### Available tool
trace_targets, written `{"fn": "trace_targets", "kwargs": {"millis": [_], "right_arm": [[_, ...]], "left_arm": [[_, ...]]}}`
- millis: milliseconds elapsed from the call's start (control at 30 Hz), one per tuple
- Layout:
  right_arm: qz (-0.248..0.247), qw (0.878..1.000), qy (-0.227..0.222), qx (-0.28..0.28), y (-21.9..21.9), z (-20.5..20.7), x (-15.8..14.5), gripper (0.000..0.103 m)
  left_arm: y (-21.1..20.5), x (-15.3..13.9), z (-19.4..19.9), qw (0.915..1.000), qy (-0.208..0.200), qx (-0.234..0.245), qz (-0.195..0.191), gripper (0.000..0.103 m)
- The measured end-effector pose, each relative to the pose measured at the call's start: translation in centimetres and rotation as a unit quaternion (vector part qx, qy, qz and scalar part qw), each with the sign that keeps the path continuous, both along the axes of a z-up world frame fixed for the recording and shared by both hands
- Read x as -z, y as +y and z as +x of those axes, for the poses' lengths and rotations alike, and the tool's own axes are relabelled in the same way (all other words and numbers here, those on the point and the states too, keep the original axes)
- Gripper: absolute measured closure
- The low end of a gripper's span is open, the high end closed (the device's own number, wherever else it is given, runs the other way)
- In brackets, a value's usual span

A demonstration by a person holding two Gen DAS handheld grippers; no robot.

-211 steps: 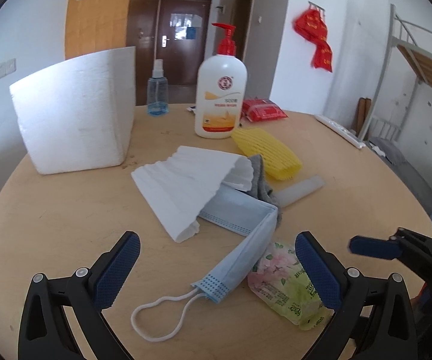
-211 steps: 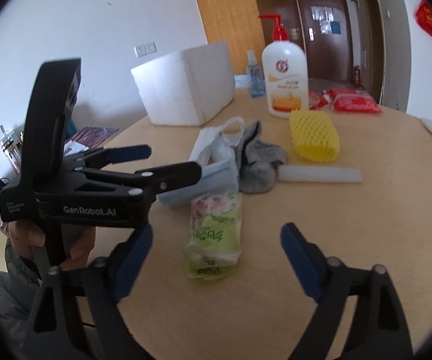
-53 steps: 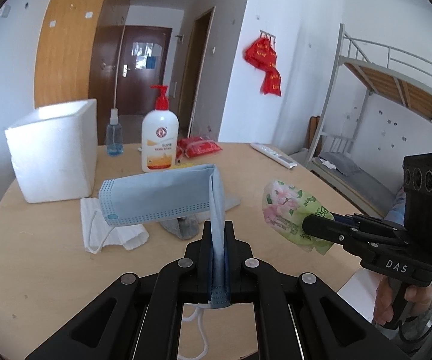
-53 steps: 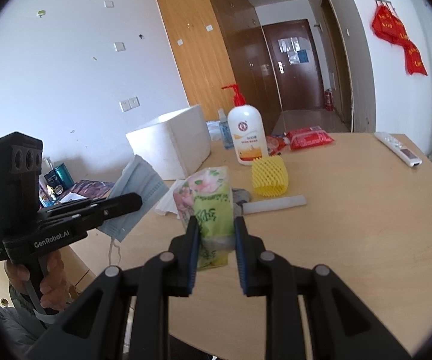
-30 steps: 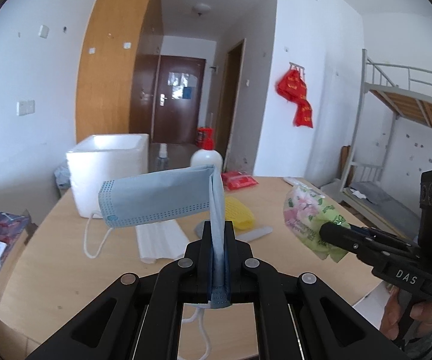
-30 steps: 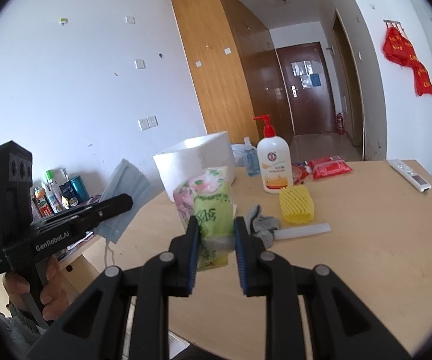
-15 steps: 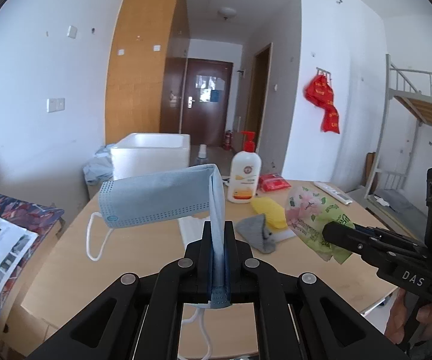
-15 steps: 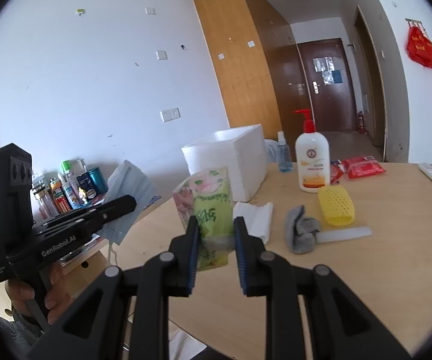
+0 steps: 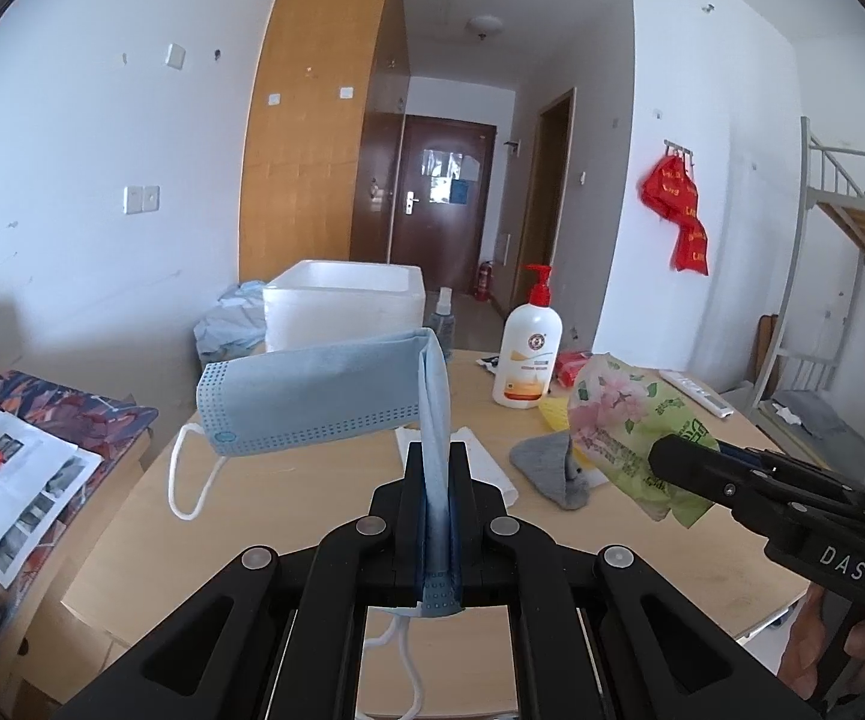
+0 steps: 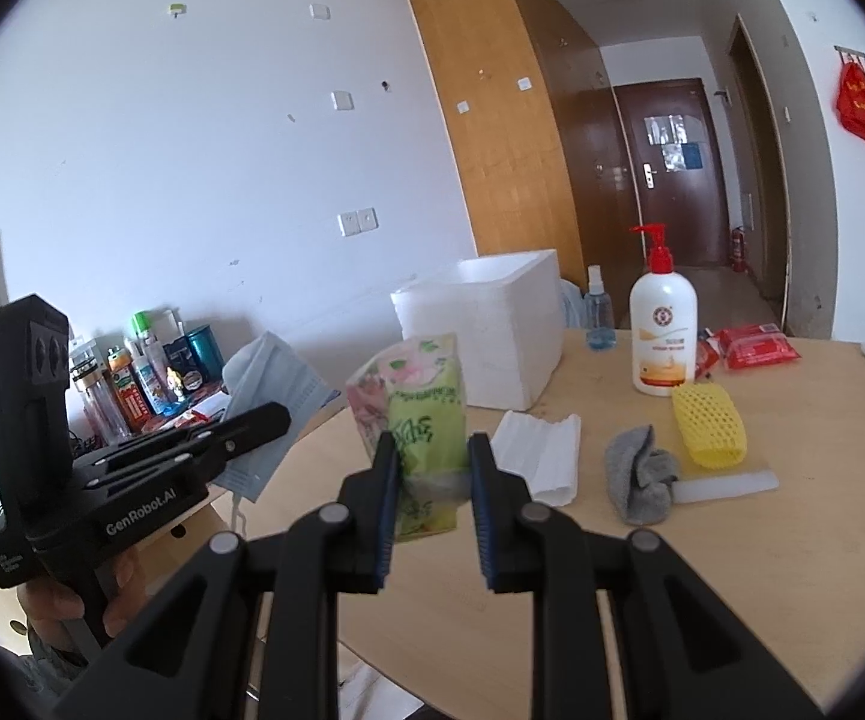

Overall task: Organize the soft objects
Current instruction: 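Carry the mask with the left gripper while the right gripper carries the pack toward the foam box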

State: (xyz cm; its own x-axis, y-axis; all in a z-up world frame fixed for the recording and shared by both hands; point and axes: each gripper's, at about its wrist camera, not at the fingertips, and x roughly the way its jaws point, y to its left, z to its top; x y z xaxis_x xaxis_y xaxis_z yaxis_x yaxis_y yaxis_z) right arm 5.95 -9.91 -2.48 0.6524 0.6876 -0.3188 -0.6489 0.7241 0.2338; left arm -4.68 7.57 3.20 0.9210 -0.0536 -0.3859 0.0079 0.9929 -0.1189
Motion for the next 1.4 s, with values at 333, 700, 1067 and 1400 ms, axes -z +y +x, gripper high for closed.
{"fn": "trace_targets", "kwargs": {"millis": [333,700,1067,1400], "right_arm": [[-0.015,1.0,-0.008,-0.008,1.6,0.6,-0.4,0.077],[-0.026,1.0,0.004,-0.009,3.2,2.8,-0.1,0.077],[-0.03,1.0,0.007,-0.007,4.3,5.7,-1.7,0.077],[-0.033,0.999,0.001,-0.004,5.5,8.1,-3.6,0.077]], "left_arm": [[0.4,0.0,1.1,0.9999,0.002,-0.01,0.002,0.097],[1.0,0.3,3.6,0.9999,0.011,-0.009,-0.002,0.097],[2.1,-1.3,7.2,0.9998,0.013,-0.013,-0.004,0.097],[3.4,-2.7,10.0,0.9999,0.007,-0.014,-0.003,0.097]]}}
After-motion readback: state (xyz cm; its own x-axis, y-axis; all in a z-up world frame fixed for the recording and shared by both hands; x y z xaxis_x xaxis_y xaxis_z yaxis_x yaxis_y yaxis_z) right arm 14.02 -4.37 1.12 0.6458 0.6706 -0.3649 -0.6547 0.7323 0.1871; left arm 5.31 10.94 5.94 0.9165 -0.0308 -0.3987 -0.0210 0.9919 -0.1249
